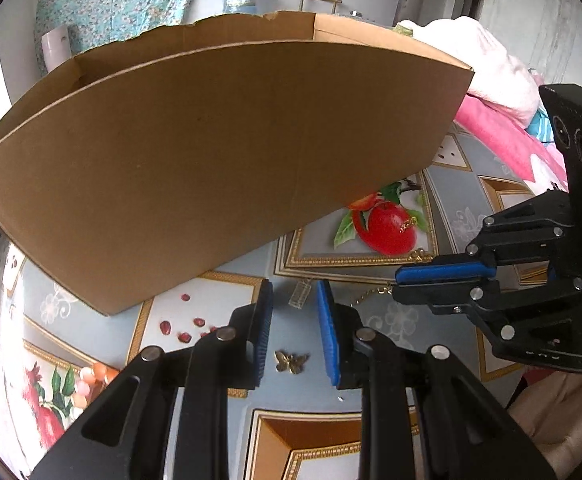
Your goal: Organize jewelry
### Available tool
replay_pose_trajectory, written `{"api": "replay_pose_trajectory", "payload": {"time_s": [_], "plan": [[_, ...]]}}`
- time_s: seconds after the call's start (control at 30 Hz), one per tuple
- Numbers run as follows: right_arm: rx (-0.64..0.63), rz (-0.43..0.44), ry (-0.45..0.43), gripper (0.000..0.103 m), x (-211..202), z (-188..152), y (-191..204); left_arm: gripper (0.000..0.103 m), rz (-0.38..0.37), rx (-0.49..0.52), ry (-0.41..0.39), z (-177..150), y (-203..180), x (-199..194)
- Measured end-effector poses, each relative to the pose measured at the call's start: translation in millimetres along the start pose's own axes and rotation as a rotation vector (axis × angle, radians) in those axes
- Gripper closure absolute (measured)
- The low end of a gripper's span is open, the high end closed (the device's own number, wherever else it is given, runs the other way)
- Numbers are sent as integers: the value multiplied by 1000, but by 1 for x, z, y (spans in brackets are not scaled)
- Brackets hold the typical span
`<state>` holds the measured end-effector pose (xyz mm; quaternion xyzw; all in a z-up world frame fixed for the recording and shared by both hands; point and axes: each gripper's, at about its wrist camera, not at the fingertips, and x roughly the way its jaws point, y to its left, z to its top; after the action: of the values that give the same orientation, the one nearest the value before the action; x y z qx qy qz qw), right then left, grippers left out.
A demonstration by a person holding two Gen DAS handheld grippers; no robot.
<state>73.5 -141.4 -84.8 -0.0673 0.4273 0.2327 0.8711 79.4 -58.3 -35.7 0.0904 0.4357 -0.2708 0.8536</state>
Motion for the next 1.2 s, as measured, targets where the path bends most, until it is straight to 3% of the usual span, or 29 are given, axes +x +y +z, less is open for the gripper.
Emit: {"api": "replay_pose_trajectory", "payload": {"time_s": [0.23,0.43,0.63,1.03,1.2], "plan": [[7,5,-5,100,3,-4,-4,82,-4,54,-13,3,-10,5],[11,7,-7,100,-1,-4,-5,98,8,62,-18,3,-12,6],[12,9,-6,100,-1,-4,-5,103,5,54,-25,2,-12,5],[16,8,-18,100,-10,-3,-8,103,-4,39,-60,-1,-9,-5],[21,12,-26,100,-16,-5,-8,103,-43,9,-37,-1,-6,-5]]}}
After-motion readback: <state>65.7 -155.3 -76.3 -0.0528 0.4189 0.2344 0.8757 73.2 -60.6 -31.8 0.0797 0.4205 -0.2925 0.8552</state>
